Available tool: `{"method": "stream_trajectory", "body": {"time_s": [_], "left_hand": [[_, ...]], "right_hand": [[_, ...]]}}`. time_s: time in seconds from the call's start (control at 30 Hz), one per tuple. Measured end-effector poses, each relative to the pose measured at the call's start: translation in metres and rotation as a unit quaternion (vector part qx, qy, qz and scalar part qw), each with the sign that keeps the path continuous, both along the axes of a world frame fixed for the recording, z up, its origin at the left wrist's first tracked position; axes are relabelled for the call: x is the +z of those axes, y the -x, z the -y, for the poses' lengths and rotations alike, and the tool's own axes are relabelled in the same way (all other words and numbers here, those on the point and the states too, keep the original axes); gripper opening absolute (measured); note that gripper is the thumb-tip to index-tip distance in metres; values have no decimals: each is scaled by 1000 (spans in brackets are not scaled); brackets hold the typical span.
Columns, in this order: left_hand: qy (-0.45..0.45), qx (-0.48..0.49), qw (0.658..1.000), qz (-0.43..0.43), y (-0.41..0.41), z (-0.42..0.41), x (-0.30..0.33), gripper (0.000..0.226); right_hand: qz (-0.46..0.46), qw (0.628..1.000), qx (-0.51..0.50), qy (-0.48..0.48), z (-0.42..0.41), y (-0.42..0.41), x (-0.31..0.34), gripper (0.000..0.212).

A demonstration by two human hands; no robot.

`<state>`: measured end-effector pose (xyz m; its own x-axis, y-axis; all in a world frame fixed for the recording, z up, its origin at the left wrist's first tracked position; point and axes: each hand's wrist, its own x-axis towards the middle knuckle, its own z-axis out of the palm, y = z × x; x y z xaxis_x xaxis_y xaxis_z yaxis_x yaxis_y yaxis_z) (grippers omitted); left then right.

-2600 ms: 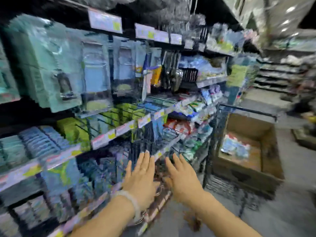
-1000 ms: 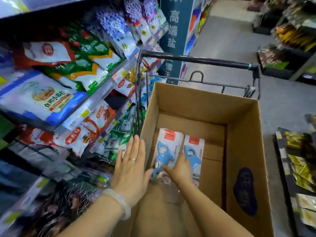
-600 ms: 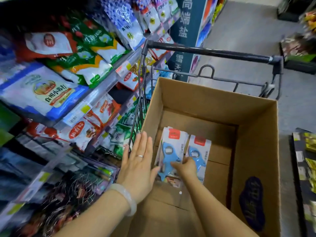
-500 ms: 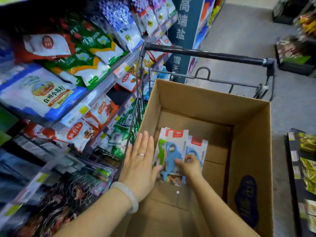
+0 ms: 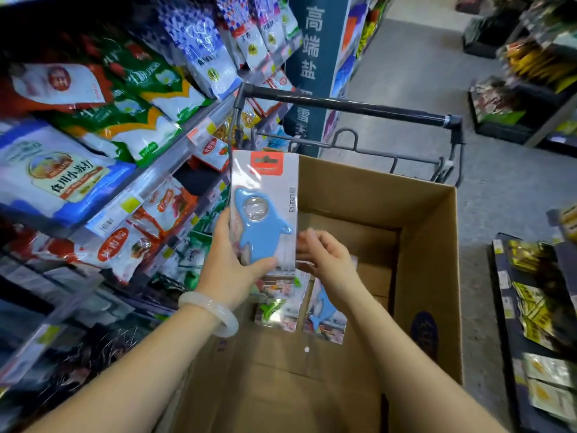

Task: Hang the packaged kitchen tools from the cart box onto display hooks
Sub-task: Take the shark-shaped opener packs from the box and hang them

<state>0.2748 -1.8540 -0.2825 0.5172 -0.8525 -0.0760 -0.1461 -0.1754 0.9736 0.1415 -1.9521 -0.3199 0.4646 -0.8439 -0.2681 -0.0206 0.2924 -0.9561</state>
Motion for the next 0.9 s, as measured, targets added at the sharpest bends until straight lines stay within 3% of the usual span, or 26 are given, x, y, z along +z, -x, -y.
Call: {"method": "stream_trajectory", "body": {"time_s": [0.1,0.23,0.3,0.43,0.6,0.77,0.9], "left_hand": [[-13,30,999,0,-7,-13,-5,93],[-13,42,999,1,-12,-19,-12,94],[-13,40,999,0,-12,-17,-15,95],[-19,54,998,-2,-9,-15,-16,94],[-40,63,997,21,-5,-17,-7,97],[-36,75,996,35,-5,-33,4,97],[-13,100,994,42,-7,-55,22,98]], "right_hand": [[-236,971,-10,22,-3,-2,-72,34],[-356,934,11,9,-23,-18,-138,80],[-400,916,-27,2,-22,-27,-153,81],[-408,912,-36,2,-16,-30,-158,61],[-382,923,-35,-21,-12,-17,-156,65],[-279,953,-90,-81,-12,-13,-128,35],[-124,983,-137,-15,-18,-7,-65,26]]}}
